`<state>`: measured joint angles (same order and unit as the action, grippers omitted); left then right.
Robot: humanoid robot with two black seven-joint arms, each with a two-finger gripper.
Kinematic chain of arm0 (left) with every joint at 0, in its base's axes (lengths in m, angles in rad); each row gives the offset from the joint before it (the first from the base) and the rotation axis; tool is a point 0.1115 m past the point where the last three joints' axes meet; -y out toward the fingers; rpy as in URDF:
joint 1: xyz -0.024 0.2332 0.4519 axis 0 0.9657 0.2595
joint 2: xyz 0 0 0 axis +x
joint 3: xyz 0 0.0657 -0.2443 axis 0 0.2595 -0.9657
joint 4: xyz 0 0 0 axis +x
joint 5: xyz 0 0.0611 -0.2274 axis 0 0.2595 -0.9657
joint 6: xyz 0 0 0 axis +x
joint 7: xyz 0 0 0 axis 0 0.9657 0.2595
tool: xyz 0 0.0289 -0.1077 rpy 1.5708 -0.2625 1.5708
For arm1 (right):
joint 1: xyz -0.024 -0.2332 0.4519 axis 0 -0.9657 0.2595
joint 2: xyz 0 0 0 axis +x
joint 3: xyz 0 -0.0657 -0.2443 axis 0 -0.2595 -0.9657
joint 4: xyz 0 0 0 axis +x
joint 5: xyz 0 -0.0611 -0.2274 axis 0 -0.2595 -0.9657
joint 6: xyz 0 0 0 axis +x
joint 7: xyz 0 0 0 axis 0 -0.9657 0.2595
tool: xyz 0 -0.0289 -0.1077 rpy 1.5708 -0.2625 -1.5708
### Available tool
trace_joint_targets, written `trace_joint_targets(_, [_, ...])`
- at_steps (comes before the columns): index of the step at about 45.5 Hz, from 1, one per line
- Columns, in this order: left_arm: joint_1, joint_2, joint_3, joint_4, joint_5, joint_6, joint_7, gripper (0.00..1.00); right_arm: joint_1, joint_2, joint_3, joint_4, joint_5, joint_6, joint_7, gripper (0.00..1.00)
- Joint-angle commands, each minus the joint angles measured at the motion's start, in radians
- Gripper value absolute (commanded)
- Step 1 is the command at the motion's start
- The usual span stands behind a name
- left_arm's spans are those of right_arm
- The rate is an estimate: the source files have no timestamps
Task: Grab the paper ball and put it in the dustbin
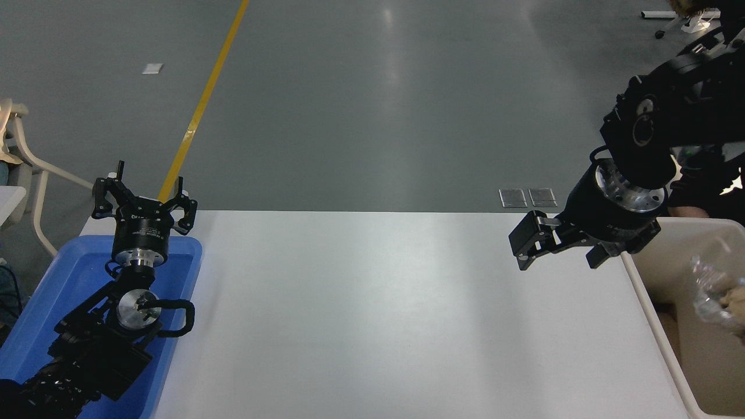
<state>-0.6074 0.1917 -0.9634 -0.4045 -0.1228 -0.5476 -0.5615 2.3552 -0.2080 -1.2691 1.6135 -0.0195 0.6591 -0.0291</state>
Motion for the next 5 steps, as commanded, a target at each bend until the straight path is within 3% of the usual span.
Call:
trace_joint_targets(1, [0.000,0.000,0.000,0.000,0.000,0.002,-0.001,0.99,0.050,0.013,-0.035,0.035,0.036,0.000,0.000,1.00])
trace_joint_targets(5, [0.000,0.000,0.000,0.001,0.000,0.002,-0.001,0.99,0.050,0.010,-0.030,0.039,0.038,-0.004,0.003,1.00])
